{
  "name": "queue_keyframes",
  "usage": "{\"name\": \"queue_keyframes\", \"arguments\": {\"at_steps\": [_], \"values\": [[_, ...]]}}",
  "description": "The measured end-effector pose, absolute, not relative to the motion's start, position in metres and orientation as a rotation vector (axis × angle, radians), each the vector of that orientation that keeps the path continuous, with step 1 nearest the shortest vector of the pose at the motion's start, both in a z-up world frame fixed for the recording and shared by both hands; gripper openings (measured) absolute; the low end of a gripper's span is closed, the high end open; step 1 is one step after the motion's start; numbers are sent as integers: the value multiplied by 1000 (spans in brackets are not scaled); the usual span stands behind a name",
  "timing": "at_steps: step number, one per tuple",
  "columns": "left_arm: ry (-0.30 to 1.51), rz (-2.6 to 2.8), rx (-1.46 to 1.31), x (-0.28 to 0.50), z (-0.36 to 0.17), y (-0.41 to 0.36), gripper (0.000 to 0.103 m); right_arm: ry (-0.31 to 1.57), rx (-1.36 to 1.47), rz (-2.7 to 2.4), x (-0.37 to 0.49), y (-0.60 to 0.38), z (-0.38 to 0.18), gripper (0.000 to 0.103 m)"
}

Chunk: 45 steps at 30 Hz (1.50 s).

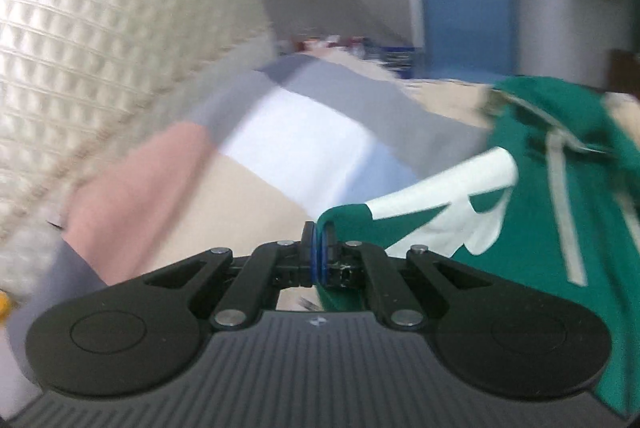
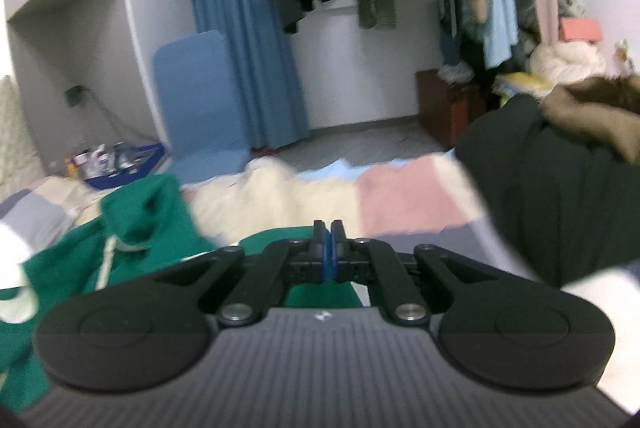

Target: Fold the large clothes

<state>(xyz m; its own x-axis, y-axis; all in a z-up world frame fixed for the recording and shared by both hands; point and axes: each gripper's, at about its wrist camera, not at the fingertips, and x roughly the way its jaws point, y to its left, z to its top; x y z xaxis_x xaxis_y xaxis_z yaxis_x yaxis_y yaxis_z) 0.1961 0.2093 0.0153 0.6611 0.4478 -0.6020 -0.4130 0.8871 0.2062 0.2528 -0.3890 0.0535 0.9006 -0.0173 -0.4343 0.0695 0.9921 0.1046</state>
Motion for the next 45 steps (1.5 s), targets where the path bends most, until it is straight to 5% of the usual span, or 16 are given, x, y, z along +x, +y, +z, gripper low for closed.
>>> {"name": "queue_keyframes", "arguments": {"at_steps": [13, 24, 26, 27, 29, 31, 45], "values": [[775, 815, 80, 301, -34, 343, 3, 438, 95, -378, 354, -512, -10, 4], [827, 888, -7, 334, -79, 369, 3, 545, 115, -470, 381, -562, -99, 7], [822, 872, -18, 329, -72, 364, 13, 537, 164, -445, 378, -562, -95, 7], [820, 865, -29, 325, -68, 361, 31, 533, 184, -437, 376, -562, -90, 8], [798, 864, -71, 313, -56, 352, 63, 521, 212, -433, 368, -560, -79, 26], [755, 828, -112, 298, -42, 338, 64, 493, 249, -403, 355, -552, -65, 67], [718, 424, -183, 212, -11, 155, 64, 506, 347, -93, 230, -416, 3, 67]]}}
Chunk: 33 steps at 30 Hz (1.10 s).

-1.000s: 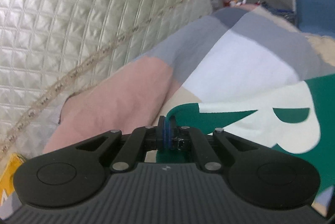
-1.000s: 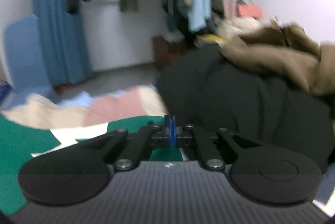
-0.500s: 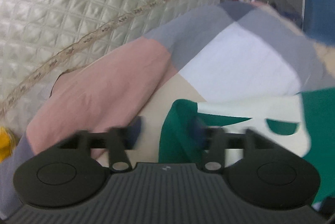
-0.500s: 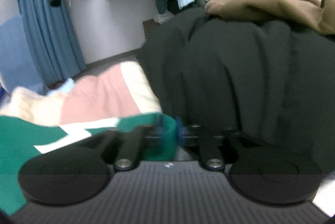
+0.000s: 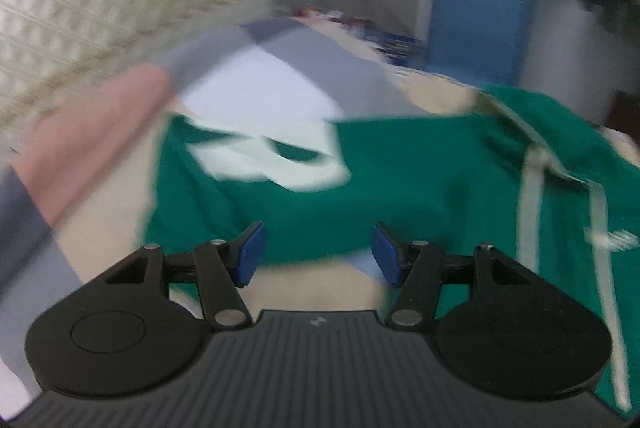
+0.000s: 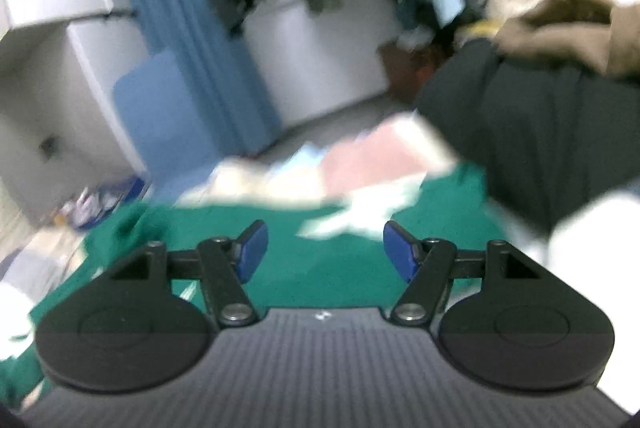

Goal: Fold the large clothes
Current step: 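Move the open right tool to the cuff of the nearest sleeve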

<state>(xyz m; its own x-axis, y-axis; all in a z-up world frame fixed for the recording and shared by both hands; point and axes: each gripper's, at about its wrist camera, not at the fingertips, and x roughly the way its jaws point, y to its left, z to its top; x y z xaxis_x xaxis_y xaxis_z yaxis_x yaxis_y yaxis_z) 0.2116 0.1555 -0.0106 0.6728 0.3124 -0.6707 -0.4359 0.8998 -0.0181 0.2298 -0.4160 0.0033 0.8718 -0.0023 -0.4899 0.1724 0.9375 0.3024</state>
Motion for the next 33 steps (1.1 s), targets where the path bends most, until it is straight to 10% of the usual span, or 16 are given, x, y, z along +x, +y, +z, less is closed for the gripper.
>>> {"name": "queue_keyframes", "arguments": {"at_steps": [25, 33], "values": [[760, 15, -183, 127, -99, -13, 64, 990, 396, 9, 154, -320, -106, 82], [748, -4, -207, 135, -105, -7, 64, 946, 299, 88, 148, -302, -94, 10]]}}
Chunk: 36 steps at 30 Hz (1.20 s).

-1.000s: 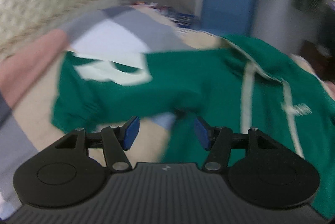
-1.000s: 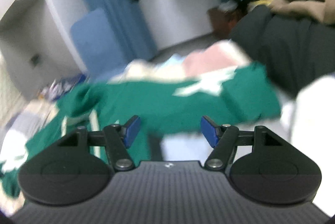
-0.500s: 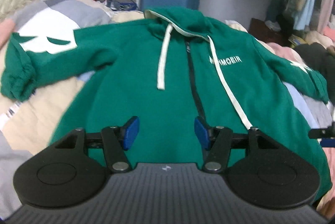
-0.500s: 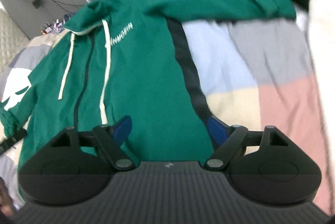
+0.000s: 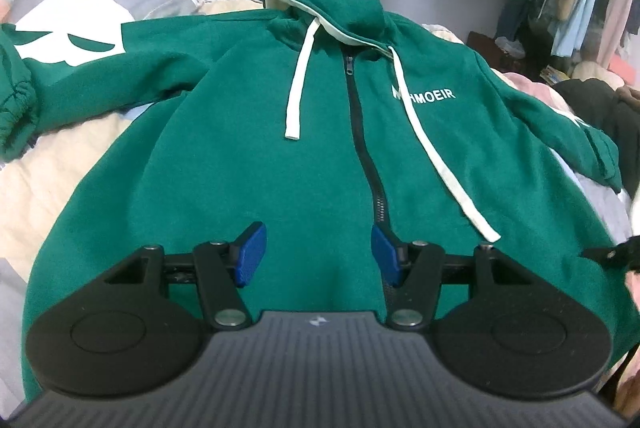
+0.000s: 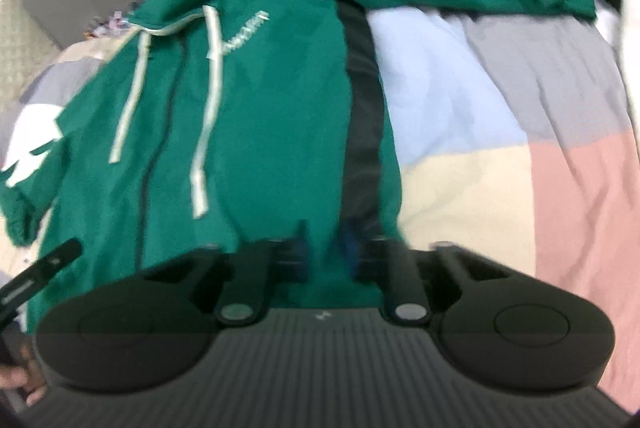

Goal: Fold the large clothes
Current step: 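Move the open right tool to the cuff of the nearest sleeve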

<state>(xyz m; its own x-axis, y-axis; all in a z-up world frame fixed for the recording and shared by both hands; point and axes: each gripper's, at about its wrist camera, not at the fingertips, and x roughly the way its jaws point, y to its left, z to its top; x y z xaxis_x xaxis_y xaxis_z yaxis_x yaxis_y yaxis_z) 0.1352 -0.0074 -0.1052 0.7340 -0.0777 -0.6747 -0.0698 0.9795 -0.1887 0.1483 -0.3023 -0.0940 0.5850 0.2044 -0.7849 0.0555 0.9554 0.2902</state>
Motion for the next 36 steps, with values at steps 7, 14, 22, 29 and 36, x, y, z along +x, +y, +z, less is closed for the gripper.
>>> {"name": "queue_keyframes", "arguments": {"at_steps": [7, 14, 22, 29, 36], "values": [[756, -17, -219, 131, -105, -2, 64, 706, 479, 131, 98, -320, -50, 5], [798, -8, -189, 136, -117, -6, 64, 895, 561, 21, 99, -336, -73, 7], [776, 2, -189, 142, -121, -9, 64, 887, 687, -5, 121, -377, -71, 62], [769, 7, -200, 157, -130, -12, 64, 720, 495, -116, 189, -440, -70, 50], [783, 36, -197, 175, -145, -16, 64, 758, 272, -291, 275, -483, -114, 20]]}}
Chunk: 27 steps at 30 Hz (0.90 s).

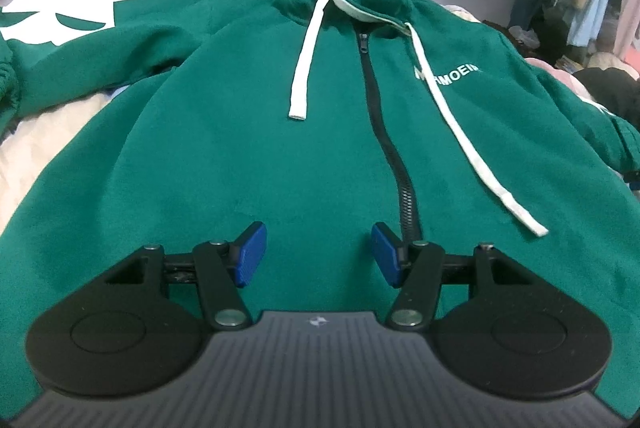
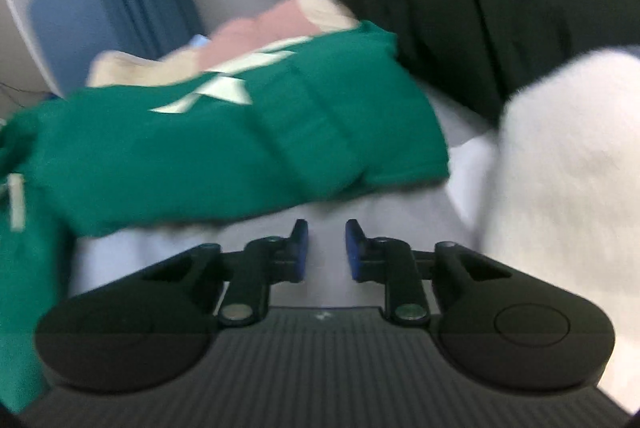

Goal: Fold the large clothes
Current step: 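Move the open right tool to the cuff of the nearest sleeve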

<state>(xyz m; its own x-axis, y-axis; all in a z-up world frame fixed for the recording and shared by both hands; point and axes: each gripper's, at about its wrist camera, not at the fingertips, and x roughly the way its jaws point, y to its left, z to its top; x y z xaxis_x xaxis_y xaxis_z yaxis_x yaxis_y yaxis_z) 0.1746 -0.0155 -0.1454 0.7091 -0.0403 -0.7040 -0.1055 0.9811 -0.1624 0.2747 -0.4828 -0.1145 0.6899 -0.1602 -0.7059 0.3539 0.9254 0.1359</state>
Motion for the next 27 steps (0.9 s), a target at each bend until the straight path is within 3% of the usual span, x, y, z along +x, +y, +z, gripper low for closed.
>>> {"name": "queue_keyframes", "arguments": {"at_steps": [8, 14, 19, 23, 27], "values": [[755, 49, -166, 190, -152, -24, 64, 455, 292, -325, 292, -539, -68, 19], [759, 62, -166, 194, -154, -27, 64, 464, 514, -352, 278, -584, -75, 20], [754, 66, -154, 189, -153, -28, 64, 410, 582, -271, 247, -573, -79, 54], [755, 69, -156, 185, -153, -27, 64, 401, 585, -240, 230, -554, -81, 69], [754, 71, -155, 184, -152, -27, 64, 511, 536, -285, 237, -545, -99, 70]]}}
